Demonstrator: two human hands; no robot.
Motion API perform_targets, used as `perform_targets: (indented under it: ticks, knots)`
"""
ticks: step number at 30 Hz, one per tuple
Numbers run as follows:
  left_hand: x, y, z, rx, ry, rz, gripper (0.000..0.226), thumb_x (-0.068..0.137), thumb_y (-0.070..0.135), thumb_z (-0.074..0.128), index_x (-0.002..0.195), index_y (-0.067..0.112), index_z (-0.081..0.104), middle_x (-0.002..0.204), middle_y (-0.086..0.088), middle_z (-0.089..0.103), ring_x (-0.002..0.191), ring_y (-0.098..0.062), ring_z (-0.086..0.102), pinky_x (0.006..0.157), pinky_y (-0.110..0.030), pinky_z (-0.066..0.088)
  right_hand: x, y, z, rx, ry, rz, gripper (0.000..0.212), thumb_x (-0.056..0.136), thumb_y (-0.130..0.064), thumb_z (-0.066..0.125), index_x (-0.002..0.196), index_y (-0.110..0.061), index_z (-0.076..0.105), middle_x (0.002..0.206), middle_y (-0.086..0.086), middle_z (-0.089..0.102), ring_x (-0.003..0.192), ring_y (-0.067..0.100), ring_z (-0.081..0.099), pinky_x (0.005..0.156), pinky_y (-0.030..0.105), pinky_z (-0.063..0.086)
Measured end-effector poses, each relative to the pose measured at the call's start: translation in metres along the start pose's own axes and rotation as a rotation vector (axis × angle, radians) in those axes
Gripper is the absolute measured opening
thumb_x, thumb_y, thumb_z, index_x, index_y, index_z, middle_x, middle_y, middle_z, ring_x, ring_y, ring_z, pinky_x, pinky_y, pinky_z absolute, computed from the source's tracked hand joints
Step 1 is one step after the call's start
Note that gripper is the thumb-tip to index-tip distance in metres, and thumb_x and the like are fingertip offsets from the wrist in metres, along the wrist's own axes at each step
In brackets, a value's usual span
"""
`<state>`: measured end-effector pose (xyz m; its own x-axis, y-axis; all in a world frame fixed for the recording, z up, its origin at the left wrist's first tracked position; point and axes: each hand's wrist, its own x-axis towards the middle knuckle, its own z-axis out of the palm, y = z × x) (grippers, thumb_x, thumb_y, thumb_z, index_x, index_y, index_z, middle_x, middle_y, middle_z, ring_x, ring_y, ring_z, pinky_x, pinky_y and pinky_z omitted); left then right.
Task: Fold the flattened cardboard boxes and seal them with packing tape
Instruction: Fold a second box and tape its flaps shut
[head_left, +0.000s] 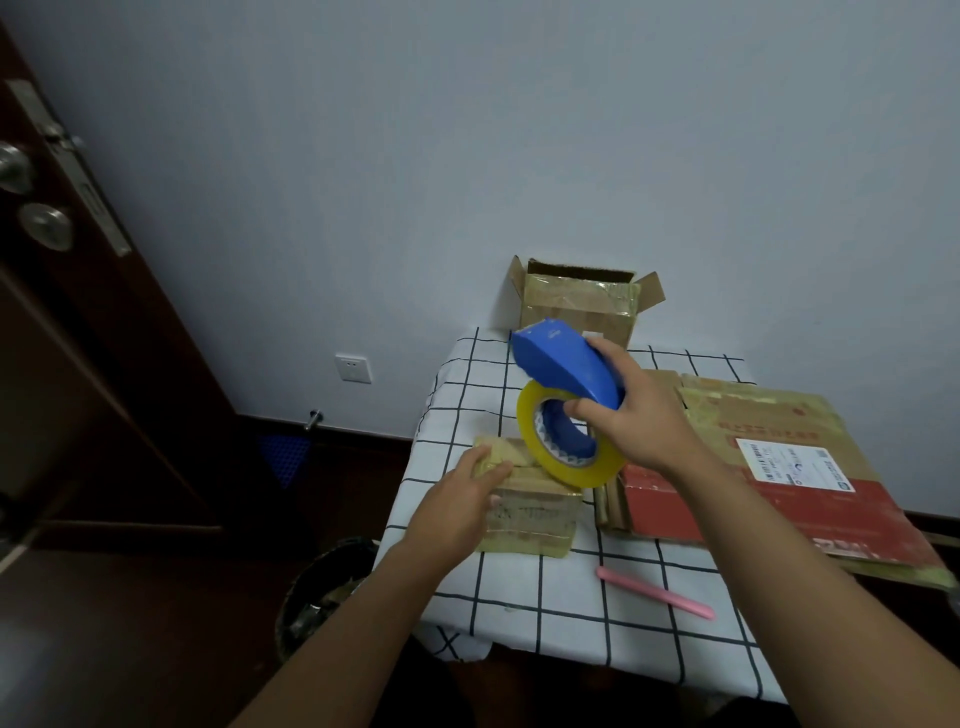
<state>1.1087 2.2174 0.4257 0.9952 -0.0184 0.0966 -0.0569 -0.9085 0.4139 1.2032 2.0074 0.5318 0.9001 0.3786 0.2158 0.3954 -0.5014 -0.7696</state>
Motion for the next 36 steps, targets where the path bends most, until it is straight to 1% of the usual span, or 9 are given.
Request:
perform_targets:
  ticks: [4,8,12,16,20,23,30,33,36]
  knots:
    - [-0.001,-0.005,0.004,0.037,0.006,0.020,0.055,0.098,0.012,0.054,0.149,0.027,0.038,0.160,0.000,0.017,0.127,-0.019,0.049,0.099,-0.028,0.044,0.001,0.002,-0.004,0.058,0.044,0.015,0.076,0.085,-0.027,0.074,0.149,-0.036,0.033,0.128,-0.006,0.050,0.098,0.013,0.056,0.069,0.013,0.040]
    - [0.007,-0.002,0.013,0.092,0.022,-0.007,0.061,0.099,0.010,0.052,0.152,0.029,0.029,0.163,-0.001,0.011,0.134,-0.022,0.042,0.103,-0.033,0.044,-0.001,0.005,-0.002,0.077,0.057,0.015,0.077,0.085,-0.027,0.074,0.150,-0.034,0.034,0.129,-0.006,0.051,0.101,0.014,0.057,0.071,0.014,0.042]
    - [0.013,-0.005,0.010,0.124,-0.013,-0.002,0.066,0.094,0.005,0.055,0.151,0.029,0.031,0.162,-0.002,0.013,0.128,-0.023,0.049,0.097,-0.032,0.047,-0.003,0.007,-0.001,0.095,0.064,0.012,0.077,0.084,-0.026,0.075,0.149,-0.034,0.035,0.130,-0.008,0.050,0.105,0.016,0.057,0.073,0.014,0.042]
    - [0.003,-0.012,-0.001,0.129,-0.021,0.045,0.057,0.097,0.011,0.055,0.149,0.025,0.038,0.160,-0.003,0.019,0.118,-0.021,0.057,0.094,-0.028,0.047,-0.003,0.009,-0.004,0.124,0.080,0.009,0.076,0.085,-0.025,0.074,0.149,-0.034,0.035,0.129,-0.010,0.048,0.106,0.014,0.056,0.074,0.016,0.043]
    - [-0.006,-0.032,-0.011,0.073,0.034,-0.053,0.046,0.101,0.019,0.050,0.146,0.022,0.043,0.158,-0.005,0.027,0.124,-0.029,0.053,0.100,-0.037,0.045,-0.004,0.010,-0.005,0.125,0.089,0.005,0.077,0.084,-0.027,0.074,0.149,-0.036,0.034,0.130,-0.011,0.048,0.107,0.015,0.057,0.079,0.022,0.046]
    - [-0.009,-0.034,-0.011,0.092,0.012,-0.059,0.045,0.102,0.020,0.049,0.146,0.021,0.043,0.157,-0.007,0.029,0.124,-0.031,0.053,0.100,-0.036,0.045,-0.005,0.011,-0.004,0.110,0.088,-0.004,0.077,0.084,-0.028,0.074,0.149,-0.036,0.034,0.130,-0.010,0.049,0.107,0.016,0.057,0.082,0.027,0.048]
    - [0.009,0.006,0.003,0.337,-0.128,-0.054,0.063,0.094,0.011,0.054,0.151,0.022,0.029,0.159,-0.010,0.018,0.119,-0.032,0.053,0.094,-0.039,0.047,-0.007,0.009,0.000,0.083,0.101,-0.020,0.076,0.084,-0.027,0.074,0.149,-0.034,0.035,0.127,-0.011,0.050,0.103,0.012,0.056,0.071,0.012,0.040]
    - [0.003,0.002,0.023,0.390,-0.167,-0.053,0.072,0.091,0.004,0.054,0.152,0.022,0.021,0.160,-0.014,0.011,0.118,-0.032,0.053,0.091,-0.040,0.050,-0.009,0.012,0.004,0.068,0.061,-0.029,0.077,0.084,-0.028,0.074,0.149,-0.036,0.033,0.125,-0.011,0.050,0.102,0.010,0.057,0.075,0.017,0.044]
    - [-0.001,-0.003,0.027,0.339,-0.163,-0.058,0.074,0.090,-0.001,0.049,0.154,0.023,0.021,0.162,-0.011,0.008,0.126,-0.032,0.048,0.096,-0.040,0.048,-0.009,0.017,0.013,0.053,0.024,-0.024,0.079,0.083,-0.028,0.074,0.149,-0.037,0.032,0.127,-0.010,0.049,0.107,0.015,0.057,0.087,0.034,0.052]
